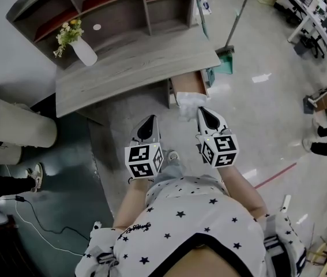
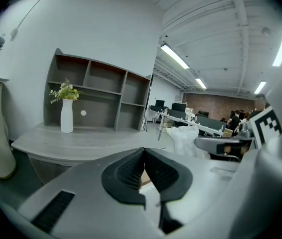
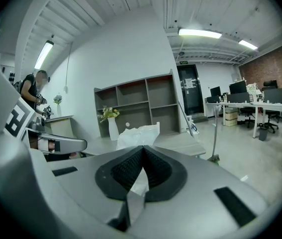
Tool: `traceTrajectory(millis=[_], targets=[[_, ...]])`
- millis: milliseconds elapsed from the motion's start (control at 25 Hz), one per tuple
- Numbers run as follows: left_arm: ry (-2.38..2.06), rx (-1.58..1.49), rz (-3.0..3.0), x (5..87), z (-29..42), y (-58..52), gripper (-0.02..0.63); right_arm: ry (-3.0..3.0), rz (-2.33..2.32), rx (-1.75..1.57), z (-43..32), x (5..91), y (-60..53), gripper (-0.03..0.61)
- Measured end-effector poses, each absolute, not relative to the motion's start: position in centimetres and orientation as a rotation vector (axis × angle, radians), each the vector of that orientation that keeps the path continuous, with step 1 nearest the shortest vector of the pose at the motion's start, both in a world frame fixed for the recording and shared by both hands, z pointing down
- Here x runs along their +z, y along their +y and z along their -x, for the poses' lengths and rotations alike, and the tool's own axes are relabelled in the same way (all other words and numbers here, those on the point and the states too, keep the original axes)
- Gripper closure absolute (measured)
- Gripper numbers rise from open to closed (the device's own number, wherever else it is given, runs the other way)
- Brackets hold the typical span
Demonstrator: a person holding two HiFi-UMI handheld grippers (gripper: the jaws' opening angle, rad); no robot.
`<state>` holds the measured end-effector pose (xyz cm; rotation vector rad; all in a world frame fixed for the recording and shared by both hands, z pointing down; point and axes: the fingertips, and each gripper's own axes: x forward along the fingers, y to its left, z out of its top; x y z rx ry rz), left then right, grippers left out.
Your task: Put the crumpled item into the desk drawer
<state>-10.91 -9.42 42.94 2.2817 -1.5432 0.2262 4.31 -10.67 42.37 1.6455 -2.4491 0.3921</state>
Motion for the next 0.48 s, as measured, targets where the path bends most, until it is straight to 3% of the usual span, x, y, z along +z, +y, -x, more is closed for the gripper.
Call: traceTrajectory(millis=[480], targets=[[-1.474, 0.261, -2.29, 44.9, 12.0, -18.6, 0.603, -2.377, -1.714, 0.459, -4.0, 44.8, -19.4, 0.584]])
